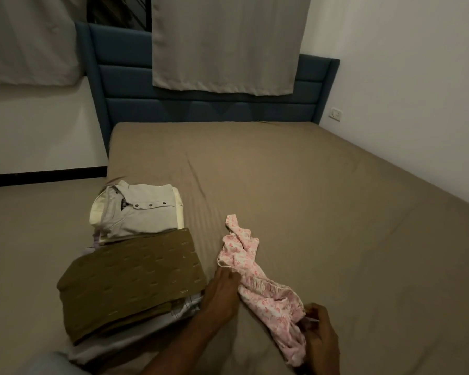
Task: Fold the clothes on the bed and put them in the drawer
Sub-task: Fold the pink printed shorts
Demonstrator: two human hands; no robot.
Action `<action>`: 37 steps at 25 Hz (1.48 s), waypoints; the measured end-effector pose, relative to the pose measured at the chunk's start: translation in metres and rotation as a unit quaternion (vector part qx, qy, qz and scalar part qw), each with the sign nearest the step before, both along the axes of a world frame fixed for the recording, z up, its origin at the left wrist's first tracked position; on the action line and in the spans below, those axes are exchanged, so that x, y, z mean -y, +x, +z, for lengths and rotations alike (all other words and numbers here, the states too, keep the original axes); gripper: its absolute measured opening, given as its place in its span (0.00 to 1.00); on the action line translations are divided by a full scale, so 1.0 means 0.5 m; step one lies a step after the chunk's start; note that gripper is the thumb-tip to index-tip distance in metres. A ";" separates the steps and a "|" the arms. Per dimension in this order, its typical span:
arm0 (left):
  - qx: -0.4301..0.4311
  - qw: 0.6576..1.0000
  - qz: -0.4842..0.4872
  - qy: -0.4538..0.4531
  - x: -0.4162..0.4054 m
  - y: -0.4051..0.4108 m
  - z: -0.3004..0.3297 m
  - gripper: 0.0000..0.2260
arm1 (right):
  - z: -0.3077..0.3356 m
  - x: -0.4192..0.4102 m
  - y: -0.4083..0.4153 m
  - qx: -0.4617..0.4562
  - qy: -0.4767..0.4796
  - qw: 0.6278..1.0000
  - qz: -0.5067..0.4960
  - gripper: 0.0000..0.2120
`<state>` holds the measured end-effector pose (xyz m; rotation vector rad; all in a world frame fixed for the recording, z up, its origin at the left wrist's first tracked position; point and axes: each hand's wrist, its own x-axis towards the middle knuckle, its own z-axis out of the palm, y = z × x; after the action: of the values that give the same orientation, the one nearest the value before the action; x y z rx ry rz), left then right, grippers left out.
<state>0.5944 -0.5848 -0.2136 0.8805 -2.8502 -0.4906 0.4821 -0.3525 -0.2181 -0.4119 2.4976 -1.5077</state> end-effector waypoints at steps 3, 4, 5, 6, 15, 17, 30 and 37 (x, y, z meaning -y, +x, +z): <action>-0.021 0.999 0.038 0.008 0.041 -0.015 -0.018 0.33 | 0.000 0.050 -0.028 0.048 -0.009 0.999 -0.005 0.13; -0.023 0.999 0.035 0.008 0.050 -0.023 -0.018 0.31 | -0.002 0.059 -0.037 0.045 0.004 0.999 0.007 0.15; -0.019 1.000 0.022 0.002 0.060 -0.030 -0.017 0.26 | 0.002 0.066 -0.042 0.044 0.013 0.999 0.019 0.17; -0.009 1.000 0.013 -0.002 0.066 -0.033 -0.012 0.21 | 0.007 0.070 -0.045 0.045 0.015 0.998 0.033 0.17; -0.113 0.993 -0.020 0.028 0.068 -0.010 0.073 0.12 | 0.035 0.029 -0.075 -0.005 0.027 1.000 0.010 0.06; -0.145 0.987 0.007 0.069 0.087 -0.014 0.130 0.13 | 0.101 0.027 -0.094 0.015 -0.016 1.000 0.017 0.05; -0.344 0.898 -0.039 0.271 0.220 -0.193 0.578 0.12 | 0.663 0.079 -0.361 -0.106 -0.193 0.975 -0.029 0.06; -0.421 0.877 -0.057 0.225 0.206 -0.333 0.677 0.14 | 0.758 0.056 -0.466 -0.140 -0.260 0.954 -0.051 0.16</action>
<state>0.4279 -0.6878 0.1247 0.3743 -1.9995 -1.2296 0.2491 -0.3804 0.1610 -0.6211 2.3088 -2.2982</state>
